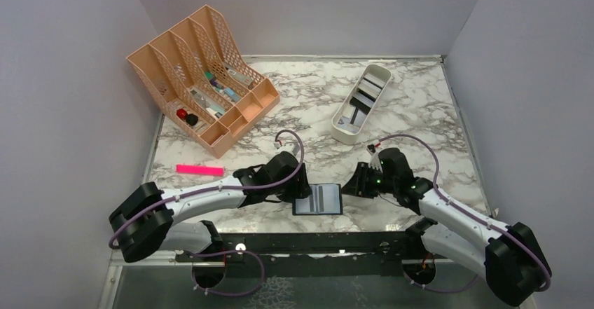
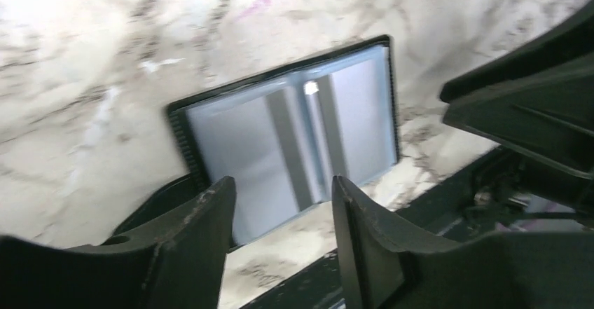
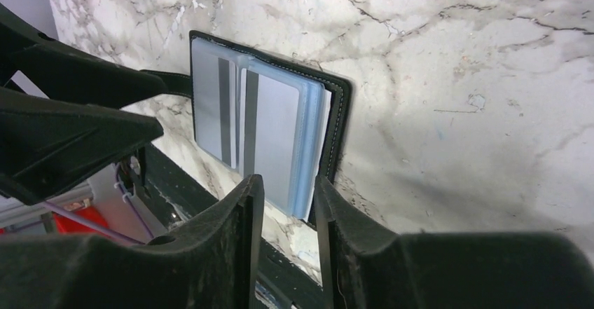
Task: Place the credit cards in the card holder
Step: Insert the credit card into the card holder, then close the card holder at the center of the board.
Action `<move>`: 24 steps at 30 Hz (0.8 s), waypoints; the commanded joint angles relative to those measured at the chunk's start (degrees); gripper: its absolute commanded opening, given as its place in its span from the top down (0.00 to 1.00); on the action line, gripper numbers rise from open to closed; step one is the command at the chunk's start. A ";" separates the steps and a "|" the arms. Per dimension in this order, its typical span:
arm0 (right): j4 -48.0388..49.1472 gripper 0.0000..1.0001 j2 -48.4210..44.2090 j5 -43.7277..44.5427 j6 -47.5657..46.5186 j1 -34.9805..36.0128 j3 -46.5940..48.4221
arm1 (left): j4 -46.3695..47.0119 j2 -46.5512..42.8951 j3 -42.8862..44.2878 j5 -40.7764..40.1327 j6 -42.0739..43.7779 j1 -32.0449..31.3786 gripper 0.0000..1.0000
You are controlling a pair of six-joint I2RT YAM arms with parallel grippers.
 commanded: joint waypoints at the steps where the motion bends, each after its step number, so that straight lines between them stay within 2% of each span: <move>1: 1.41 0.60 0.98 -3.32 0.36 0.50 -0.08 | -11.79 -4.59 -0.42 -10.30 1.98 0.71 0.40; 7: 5.63 0.56 3.63 -5.42 1.03 0.50 -1.81 | -14.05 -9.03 -4.29 -11.46 0.36 1.82 0.34; 13: 6.87 0.54 6.29 -6.45 1.27 0.46 -1.84 | -14.01 -7.71 -4.85 -11.92 0.54 2.15 0.33; 16: 7.01 0.52 6.30 -6.01 1.51 0.50 -2.27 | -13.22 -6.28 -4.74 -11.53 0.60 2.20 0.41; 20: 7.56 0.49 7.23 -5.74 2.13 0.50 -2.63 | -10.41 -5.87 -5.07 -9.51 1.06 2.22 0.63; 24: 8.42 0.49 8.24 -5.03 3.93 0.55 -3.48 | -6.81 -5.70 -6.17 -7.32 0.89 2.27 0.64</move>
